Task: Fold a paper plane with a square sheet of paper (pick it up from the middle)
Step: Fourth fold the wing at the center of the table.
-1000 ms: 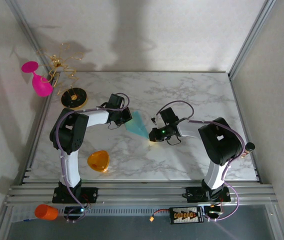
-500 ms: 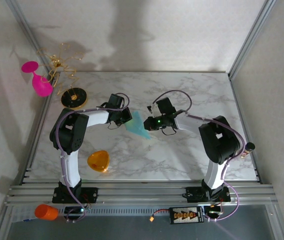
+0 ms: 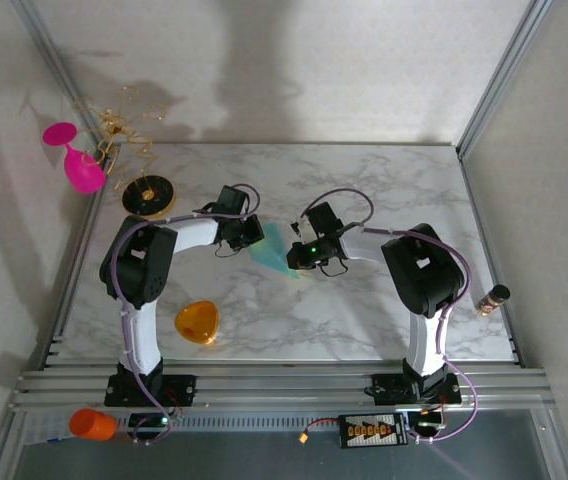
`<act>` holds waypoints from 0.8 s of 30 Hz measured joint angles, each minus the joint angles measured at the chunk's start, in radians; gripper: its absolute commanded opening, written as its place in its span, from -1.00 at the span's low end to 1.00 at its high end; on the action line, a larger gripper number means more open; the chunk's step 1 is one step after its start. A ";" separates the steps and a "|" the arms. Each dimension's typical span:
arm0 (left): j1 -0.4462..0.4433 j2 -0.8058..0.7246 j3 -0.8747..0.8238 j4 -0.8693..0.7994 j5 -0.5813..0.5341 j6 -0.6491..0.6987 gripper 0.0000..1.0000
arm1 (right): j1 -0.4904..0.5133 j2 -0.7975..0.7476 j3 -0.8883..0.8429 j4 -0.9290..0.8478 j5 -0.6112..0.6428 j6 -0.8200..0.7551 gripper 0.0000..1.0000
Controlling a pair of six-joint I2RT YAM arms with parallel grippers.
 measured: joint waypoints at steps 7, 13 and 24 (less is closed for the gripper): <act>-0.080 -0.077 -0.039 0.010 0.010 0.011 -0.69 | 0.005 0.001 0.008 -0.010 0.019 0.000 -0.92; -0.136 -0.074 -0.040 0.008 0.024 0.039 -0.76 | 0.005 0.002 0.009 -0.013 0.018 0.000 -0.91; -0.127 -0.001 0.005 -0.037 -0.001 0.078 -0.69 | 0.005 0.006 0.015 -0.020 0.024 -0.007 -0.92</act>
